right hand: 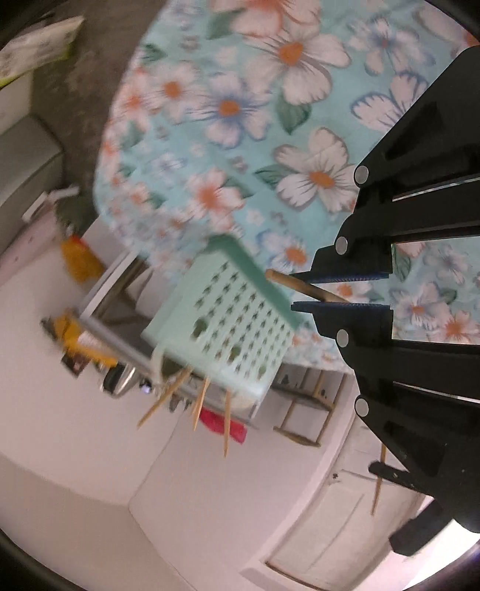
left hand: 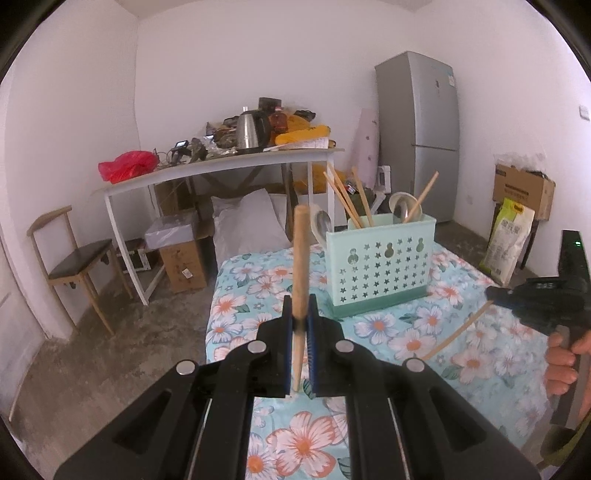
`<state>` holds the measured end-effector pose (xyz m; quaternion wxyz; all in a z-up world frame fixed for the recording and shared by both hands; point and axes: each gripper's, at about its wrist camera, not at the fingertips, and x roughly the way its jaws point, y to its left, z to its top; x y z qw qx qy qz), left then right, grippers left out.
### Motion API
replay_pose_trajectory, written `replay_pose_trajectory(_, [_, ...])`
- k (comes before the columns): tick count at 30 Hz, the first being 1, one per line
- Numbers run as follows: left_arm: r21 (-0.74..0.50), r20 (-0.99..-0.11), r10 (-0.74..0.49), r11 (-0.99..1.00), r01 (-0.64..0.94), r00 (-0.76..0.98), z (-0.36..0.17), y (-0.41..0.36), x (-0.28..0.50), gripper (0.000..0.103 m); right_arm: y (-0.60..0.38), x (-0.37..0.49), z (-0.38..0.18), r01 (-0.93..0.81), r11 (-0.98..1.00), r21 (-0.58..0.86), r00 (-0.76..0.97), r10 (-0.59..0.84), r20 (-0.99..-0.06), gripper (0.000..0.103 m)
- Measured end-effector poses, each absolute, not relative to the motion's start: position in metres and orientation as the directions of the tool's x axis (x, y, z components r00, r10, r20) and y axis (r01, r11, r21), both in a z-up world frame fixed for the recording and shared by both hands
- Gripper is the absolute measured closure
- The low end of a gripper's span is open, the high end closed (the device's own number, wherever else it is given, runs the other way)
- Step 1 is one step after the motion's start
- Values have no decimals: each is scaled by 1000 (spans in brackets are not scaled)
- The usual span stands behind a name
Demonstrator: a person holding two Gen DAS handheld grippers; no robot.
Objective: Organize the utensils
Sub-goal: 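Grasp the other chopstick with the right tool while the left holds its chopstick up, then drop the chopstick into the green caddy with the left tool while the right carries its chopstick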
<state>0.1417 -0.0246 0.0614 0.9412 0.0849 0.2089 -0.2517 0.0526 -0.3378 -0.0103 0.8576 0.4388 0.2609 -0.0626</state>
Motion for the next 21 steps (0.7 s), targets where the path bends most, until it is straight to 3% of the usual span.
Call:
replay_pose_trajectory(9, [-9, -362, -493, 850, 526, 791, 97, -29, 137, 97, -352, 23, 29, 253, 649, 718, 911, 91, -403, 99])
replay_pose_trajectory(21, [-118, -57, -634, 772, 625, 772, 187, -82, 155, 97, -369, 12, 29, 246, 641, 727, 922, 77, -379, 99])
